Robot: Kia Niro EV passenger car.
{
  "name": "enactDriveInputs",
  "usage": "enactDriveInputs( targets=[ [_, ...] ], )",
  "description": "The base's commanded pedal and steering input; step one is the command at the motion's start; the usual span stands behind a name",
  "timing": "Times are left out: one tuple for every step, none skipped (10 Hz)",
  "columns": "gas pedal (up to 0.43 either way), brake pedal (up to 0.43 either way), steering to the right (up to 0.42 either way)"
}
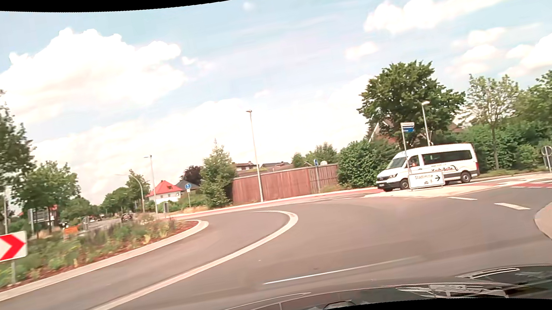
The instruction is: Follow the waypoints while adhering to traffic rules and regulations
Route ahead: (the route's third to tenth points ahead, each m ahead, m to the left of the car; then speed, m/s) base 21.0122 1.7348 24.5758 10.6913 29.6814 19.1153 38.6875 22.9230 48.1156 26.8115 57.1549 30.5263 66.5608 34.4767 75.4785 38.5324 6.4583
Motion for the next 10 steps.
enactDriveInputs(
  targets=[
    [0.110,0.000,0.240],
    [0.110,0.000,0.229],
    [0.110,0.000,0.200],
    [0.110,0.000,0.157],
    [0.110,0.000,0.116],
    [0.110,0.000,0.096],
    [0.110,0.000,0.075],
    [0.110,0.000,0.043],
    [0.110,0.000,0.001],
    [0.110,0.000,-0.051]
  ],
)
